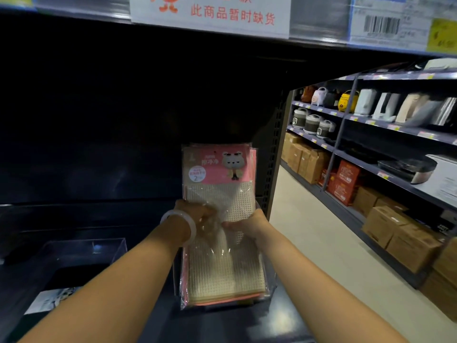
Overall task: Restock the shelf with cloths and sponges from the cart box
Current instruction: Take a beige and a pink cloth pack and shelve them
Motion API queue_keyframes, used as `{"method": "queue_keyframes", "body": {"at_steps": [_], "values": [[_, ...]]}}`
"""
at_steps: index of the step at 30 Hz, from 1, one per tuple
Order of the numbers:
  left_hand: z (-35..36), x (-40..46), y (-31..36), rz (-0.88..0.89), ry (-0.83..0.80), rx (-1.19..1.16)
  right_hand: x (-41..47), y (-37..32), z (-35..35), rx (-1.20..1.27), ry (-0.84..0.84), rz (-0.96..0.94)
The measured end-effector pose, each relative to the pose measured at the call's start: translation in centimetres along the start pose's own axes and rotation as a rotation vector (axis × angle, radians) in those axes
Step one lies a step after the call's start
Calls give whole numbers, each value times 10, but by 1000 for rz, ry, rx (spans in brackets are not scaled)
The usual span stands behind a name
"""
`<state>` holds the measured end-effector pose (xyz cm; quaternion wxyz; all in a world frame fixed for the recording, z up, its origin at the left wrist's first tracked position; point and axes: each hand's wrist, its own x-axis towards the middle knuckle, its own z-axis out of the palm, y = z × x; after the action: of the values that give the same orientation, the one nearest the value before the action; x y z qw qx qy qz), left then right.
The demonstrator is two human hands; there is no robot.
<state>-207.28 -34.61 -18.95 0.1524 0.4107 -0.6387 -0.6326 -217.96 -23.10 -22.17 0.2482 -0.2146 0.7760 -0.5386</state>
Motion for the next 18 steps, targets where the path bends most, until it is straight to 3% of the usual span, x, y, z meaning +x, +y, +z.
{"method": "queue_keyframes", "body": {"at_steps": [3,6,12,18], "values": [[6,2,-2,-33,27,30,4,3,2,88,8,-6],[9,5,-1,57,109,67,5,4,-5,246,26,-46],[6,3,13,263,137,-167,10,-8,-17,336,32,-241],[5,5,-20,119,69,-120,7,26,-3,237,7,-161]]}}
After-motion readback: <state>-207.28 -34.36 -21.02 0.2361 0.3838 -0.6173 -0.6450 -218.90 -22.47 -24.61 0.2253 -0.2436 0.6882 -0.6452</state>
